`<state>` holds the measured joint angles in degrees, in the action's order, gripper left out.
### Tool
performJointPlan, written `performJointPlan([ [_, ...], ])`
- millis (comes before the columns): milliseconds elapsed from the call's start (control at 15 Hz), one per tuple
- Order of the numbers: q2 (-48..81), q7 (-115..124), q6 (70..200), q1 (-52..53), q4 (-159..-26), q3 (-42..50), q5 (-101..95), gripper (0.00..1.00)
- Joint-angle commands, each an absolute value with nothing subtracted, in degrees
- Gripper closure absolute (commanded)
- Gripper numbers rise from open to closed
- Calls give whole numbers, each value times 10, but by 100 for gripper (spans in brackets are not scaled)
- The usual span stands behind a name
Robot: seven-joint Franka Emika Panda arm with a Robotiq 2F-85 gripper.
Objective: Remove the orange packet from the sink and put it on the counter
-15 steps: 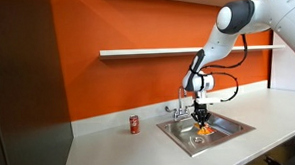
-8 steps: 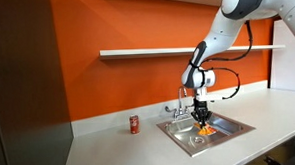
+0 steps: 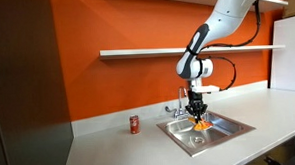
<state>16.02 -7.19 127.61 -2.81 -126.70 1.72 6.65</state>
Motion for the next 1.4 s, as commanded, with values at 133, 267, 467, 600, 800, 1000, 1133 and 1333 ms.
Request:
performJointPlan([
  [133,83,-58,1215,3,-1295,-10,58,98],
  [267,81,-60,1202,16,-1290,-21,59,98],
  [467,88,-63,1192,36,-1281,-40,62,98],
  [600,97,-66,1188,49,-1273,-52,65,98],
  [800,116,-69,1190,68,-1261,-71,66,98],
  [1000,142,-70,1192,85,-1241,-88,66,98],
  [1133,164,-72,1193,94,-1225,-97,65,98],
  [1333,199,-74,1194,103,-1198,-105,64,98],
])
